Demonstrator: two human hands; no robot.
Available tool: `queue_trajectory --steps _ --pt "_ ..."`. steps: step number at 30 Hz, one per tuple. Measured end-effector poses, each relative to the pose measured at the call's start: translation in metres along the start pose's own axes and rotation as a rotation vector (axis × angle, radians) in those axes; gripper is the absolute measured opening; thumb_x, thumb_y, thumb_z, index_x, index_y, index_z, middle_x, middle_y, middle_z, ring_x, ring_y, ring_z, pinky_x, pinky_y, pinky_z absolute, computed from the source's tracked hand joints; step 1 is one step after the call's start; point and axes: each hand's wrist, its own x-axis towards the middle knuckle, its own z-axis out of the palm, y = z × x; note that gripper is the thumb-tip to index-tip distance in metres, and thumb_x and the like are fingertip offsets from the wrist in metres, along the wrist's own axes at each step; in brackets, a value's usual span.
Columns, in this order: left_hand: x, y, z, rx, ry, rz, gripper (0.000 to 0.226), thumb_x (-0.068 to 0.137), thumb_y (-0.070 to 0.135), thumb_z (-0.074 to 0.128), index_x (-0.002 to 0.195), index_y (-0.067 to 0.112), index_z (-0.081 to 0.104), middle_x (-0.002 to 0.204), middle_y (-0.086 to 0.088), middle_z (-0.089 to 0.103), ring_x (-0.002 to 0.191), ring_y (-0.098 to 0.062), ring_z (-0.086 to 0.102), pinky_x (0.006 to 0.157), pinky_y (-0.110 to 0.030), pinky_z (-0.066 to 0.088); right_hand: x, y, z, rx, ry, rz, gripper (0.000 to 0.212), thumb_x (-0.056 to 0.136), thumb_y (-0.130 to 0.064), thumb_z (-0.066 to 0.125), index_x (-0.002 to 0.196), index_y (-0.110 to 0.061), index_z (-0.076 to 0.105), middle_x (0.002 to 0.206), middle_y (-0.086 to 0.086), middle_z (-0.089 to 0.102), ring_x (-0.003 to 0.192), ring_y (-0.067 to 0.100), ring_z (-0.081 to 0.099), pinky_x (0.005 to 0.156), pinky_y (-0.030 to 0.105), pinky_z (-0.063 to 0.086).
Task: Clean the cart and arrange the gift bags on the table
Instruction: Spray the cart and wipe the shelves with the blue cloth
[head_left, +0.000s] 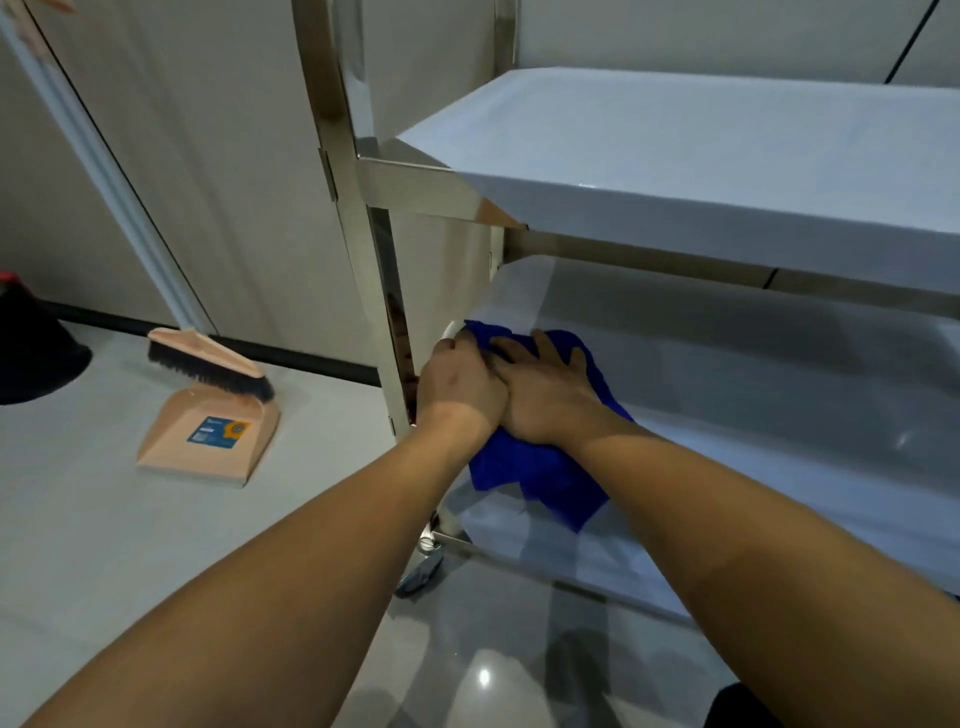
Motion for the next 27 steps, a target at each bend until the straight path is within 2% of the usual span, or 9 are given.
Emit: queue_trajectory --steps 4,9,14,16,18,21,24,27 --pt "0.001 0.004 0.013 -0.018 0.064 0.022 0.033 0.098 0.016 0.044 0.126 0.004 0.057 0.128 -0.018 0.057 0.111 -0.035 0.059 0.095 -0.048 0.05 0.019 0.011 -0.001 -0.019 -0.017 0.024 0.078 0.092 -0.073 0.044 0.155 -0.05 0.006 0.167 -0.013 0.002 0.154 0.032 -0.004 0.116 0.07 0.007" --pt "0.003 0.008 0.022 -0.057 0.123 0.066 0.031 0.102 0.02 0.044 0.126 0.011 0.061 0.133 -0.013 0.056 0.115 -0.031 0.058 0.101 -0.043 0.045 0.036 0.029 -0.006 -0.033 0.017 0.031 0.073 0.094 -0.071 0.041 0.154 -0.053 0.004 0.168 -0.012 0.003 0.154 0.033 -0.002 0.116 0.068 0.011" --pt "0.006 -0.002 0.034 0.008 0.129 0.098 0.033 0.104 0.026 0.042 0.13 0.013 0.058 0.152 -0.011 0.043 0.136 -0.03 0.044 0.115 -0.052 0.033 0.054 0.044 -0.007 0.043 0.053 0.058 0.065 0.097 -0.069 0.033 0.155 -0.054 0.008 0.168 -0.013 0.006 0.154 0.032 -0.001 0.118 0.066 0.004" --pt "0.006 -0.004 0.039 0.058 0.123 0.119 0.031 0.104 0.026 0.041 0.13 0.014 0.055 0.151 -0.01 0.043 0.14 -0.027 0.039 0.116 -0.054 0.028 0.065 0.049 -0.008 0.039 0.068 0.057 0.064 0.097 -0.07 0.031 0.155 -0.053 0.01 0.168 -0.012 0.008 0.153 0.034 0.001 0.117 0.067 0.004" --pt "0.01 -0.004 0.044 0.111 0.119 0.148 0.03 0.104 0.03 0.04 0.129 0.017 0.052 0.144 -0.007 0.048 0.138 -0.025 0.039 0.113 -0.054 0.03 0.077 0.054 -0.009 0.016 0.075 0.058 0.066 0.095 -0.073 0.03 0.155 -0.051 0.013 0.167 -0.011 0.012 0.152 0.036 0.006 0.116 0.068 0.008" --pt "0.017 -0.006 0.049 0.199 0.09 0.162 0.042 0.104 0.045 0.035 0.131 0.018 0.051 0.147 -0.006 0.047 0.144 -0.025 0.032 0.112 -0.052 0.034 0.095 0.058 -0.012 -0.009 0.069 0.096 0.072 0.091 -0.079 0.029 0.155 -0.048 0.016 0.166 -0.01 0.015 0.151 0.037 0.009 0.114 0.069 0.011" --pt "0.02 -0.009 0.052 0.289 0.04 0.166 0.058 0.103 0.056 0.029 0.142 0.017 0.045 0.156 -0.007 0.038 0.149 -0.027 0.026 0.115 -0.052 0.034 0.111 0.061 -0.017 -0.011 0.054 0.132 0.076 0.09 -0.082 0.029 0.156 -0.047 0.015 0.167 -0.009 0.012 0.152 0.037 0.008 0.115 0.067 0.009" --pt "0.019 -0.011 0.05 0.327 0.002 0.174 0.066 0.102 0.061 0.026 0.15 0.018 0.038 0.164 -0.009 0.026 0.152 -0.029 0.02 0.118 -0.052 0.03 0.131 0.068 -0.02 -0.031 0.042 0.162 0.078 0.09 -0.083 0.025 0.157 -0.047 0.01 0.168 -0.007 0.011 0.151 0.039 0.01 0.117 0.066 0.011"
